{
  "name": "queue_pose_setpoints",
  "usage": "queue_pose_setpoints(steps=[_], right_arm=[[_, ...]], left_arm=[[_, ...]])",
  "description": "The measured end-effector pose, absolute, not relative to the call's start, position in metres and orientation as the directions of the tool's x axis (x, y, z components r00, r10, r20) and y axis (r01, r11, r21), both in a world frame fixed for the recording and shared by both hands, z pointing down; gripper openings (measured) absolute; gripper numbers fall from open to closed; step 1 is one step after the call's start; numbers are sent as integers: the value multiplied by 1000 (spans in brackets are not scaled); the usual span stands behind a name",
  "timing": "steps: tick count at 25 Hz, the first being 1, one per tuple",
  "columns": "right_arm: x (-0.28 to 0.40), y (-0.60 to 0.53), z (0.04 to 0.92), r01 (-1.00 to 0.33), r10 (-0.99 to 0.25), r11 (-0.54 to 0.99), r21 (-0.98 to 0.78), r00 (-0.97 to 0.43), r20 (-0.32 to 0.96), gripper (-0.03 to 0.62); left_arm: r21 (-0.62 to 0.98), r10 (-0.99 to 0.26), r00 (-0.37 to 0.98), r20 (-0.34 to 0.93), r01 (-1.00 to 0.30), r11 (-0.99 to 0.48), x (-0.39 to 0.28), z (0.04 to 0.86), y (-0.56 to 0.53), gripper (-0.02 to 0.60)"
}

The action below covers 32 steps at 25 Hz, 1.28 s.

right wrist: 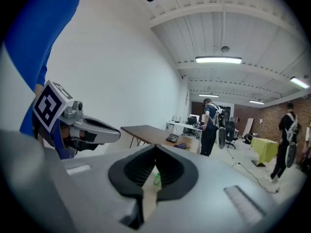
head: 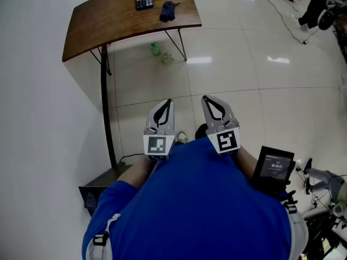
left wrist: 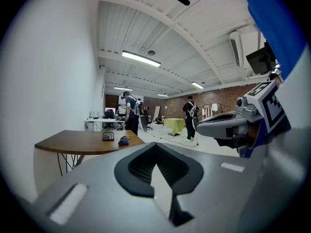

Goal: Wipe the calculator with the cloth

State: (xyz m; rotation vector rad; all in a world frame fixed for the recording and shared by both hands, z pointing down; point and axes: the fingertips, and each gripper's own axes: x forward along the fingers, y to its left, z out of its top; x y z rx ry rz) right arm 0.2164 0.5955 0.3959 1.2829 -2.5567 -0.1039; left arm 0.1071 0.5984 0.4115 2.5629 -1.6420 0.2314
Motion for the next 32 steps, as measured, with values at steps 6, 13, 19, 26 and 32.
queue_pose_setpoints(steps=[6,13,19,26,32], right_arm=[[210,604,390,-760,-782,622,191,-587,209,2],[210,548,392,-752,-773,634,182,-605,193,2],[228,454,395,-740,-755,654,158,-624,201,2],[258,388,393,-722,-732,679,131,-654,192,2],[272,348,398,-707,-712,699,106,-673,199,2]], left_arm=[[1,-905,392,164,-918,-397,98,405,612,6],[-13,-911,383,155,-921,-389,99,407,558,6],[-14,-915,359,183,-930,-367,118,408,467,6],[-25,-932,305,196,-949,-315,144,400,400,6],[-32,-944,249,215,-965,-262,154,395,355,6]])
